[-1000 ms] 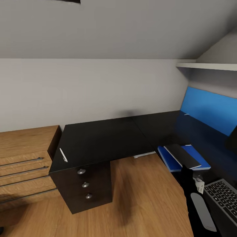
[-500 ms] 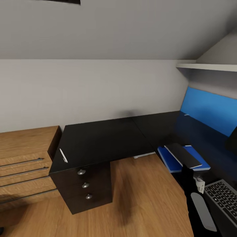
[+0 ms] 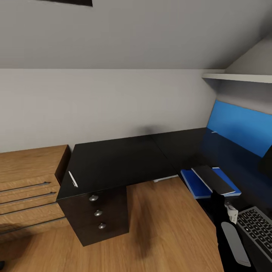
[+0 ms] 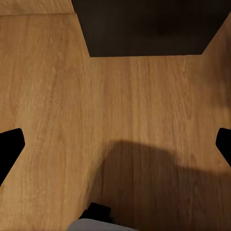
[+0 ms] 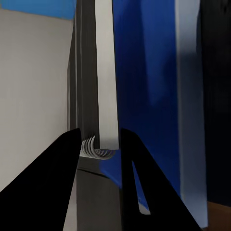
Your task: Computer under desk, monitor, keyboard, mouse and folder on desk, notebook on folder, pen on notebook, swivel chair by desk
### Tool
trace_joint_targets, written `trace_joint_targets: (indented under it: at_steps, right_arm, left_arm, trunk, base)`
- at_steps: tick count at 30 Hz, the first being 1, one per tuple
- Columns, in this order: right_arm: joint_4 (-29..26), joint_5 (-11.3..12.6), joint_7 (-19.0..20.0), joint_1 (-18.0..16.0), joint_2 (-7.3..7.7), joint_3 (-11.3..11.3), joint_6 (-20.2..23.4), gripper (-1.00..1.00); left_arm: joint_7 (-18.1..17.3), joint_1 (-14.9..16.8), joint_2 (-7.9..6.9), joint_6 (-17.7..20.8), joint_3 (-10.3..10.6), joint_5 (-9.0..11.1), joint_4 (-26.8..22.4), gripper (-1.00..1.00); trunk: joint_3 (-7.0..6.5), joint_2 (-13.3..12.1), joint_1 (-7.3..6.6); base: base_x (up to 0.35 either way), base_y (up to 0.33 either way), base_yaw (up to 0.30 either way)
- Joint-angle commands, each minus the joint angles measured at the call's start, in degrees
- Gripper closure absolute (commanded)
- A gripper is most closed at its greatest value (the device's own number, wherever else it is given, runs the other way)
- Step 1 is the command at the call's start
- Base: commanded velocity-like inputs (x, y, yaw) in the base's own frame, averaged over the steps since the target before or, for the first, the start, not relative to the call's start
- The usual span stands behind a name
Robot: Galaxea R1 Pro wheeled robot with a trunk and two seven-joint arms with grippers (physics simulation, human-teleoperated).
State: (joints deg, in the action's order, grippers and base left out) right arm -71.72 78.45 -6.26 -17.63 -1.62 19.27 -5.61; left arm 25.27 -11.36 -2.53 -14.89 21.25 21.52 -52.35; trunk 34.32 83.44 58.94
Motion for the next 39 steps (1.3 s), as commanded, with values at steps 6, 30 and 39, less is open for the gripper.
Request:
trace_joint_targets:
  at_steps: [6,30,39]
  right_arm:
    - [-0.09,0.56,-0.85,-0.04,0.0,0.06,-0.19,1.0]
    - [-0.17,0.65,-3.65,-0.04,0.04,0.06,-0.1,-1.0]
    - [-0.17,0.65,-3.67,-0.04,0.2,0.06,-0.1,-1.0]
  left_arm:
    - [0.21,0.02,-0.1,-0.32,0.28,0.62,0.18,-1.0]
    - [0.13,0.02,-0.02,-0.4,0.36,0.49,0.32,-1.0]
    - [0.13,0.02,-0.02,-0.4,0.29,0.48,0.32,-1.0]
  trunk:
    - [0.04,0.03,0.0]
    - [0.04,0.03,0.0]
    - [-1.57,-3.58,-1.98]
  base:
    - [0.086,0.016,0.0]
    - [0.034,0.009,0.0]
    - [0.0,0.0,0.0]
